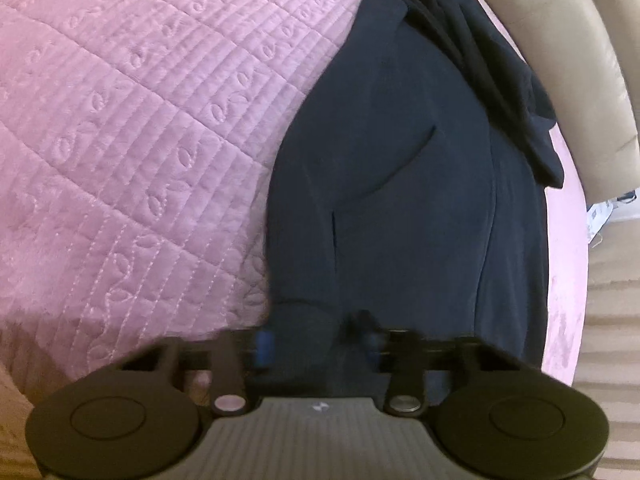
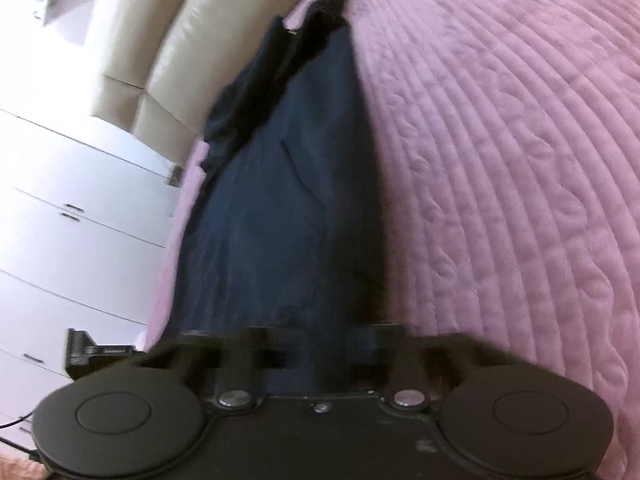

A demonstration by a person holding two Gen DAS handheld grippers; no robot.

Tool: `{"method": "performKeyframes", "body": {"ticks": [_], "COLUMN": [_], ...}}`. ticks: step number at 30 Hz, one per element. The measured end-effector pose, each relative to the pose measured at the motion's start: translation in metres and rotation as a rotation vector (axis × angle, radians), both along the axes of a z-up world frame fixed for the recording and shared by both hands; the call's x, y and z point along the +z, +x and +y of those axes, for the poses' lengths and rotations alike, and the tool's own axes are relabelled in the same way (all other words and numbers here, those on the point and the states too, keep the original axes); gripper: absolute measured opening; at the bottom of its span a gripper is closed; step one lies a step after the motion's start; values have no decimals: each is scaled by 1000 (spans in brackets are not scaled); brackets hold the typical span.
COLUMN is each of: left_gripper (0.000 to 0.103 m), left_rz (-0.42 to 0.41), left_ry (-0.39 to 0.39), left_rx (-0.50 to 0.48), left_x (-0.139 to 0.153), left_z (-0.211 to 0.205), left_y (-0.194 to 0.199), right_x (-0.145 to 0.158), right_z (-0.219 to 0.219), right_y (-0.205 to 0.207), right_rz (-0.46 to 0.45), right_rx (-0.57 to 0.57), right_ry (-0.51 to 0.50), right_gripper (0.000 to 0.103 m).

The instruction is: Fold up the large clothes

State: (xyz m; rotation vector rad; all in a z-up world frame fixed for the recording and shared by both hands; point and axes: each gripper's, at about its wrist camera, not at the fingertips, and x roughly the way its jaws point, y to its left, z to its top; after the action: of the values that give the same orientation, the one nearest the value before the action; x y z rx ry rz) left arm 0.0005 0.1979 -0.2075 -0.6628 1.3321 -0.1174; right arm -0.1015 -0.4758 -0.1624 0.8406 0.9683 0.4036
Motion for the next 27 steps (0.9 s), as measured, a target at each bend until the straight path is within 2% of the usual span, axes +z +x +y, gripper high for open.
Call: {"method": "performKeyframes", "body": {"ticks": [2,4,13,17,23,27], "left_gripper": [16,16,16,16,16,16], "left_rz": [-34,-102,-263,-364,-484,-508], "left_ry": [-12,-23,-185,-152,-166,-133], "left_rx": [12,22,100,75,49,48], "left_x": [5,18,58,85,110,116], "left_z": [-1,-1,18,13,3,0], "left_y": [-3,-11,-29,-27,-18,-12], "right_x": [14,30,82,102,113,117], "right_z": [3,5,-5,0,-1,-2], "right_y": [-9,-14,-6,3,16,26], "right_rz": [-47,-85,-194,-225,-241,-245], "right_rx": [-28,-45,-122,-122,-156,-165], "right_ry": [-27,-32,50,37,61,66], "right_gripper": [7,7,7,7,7,7]}}
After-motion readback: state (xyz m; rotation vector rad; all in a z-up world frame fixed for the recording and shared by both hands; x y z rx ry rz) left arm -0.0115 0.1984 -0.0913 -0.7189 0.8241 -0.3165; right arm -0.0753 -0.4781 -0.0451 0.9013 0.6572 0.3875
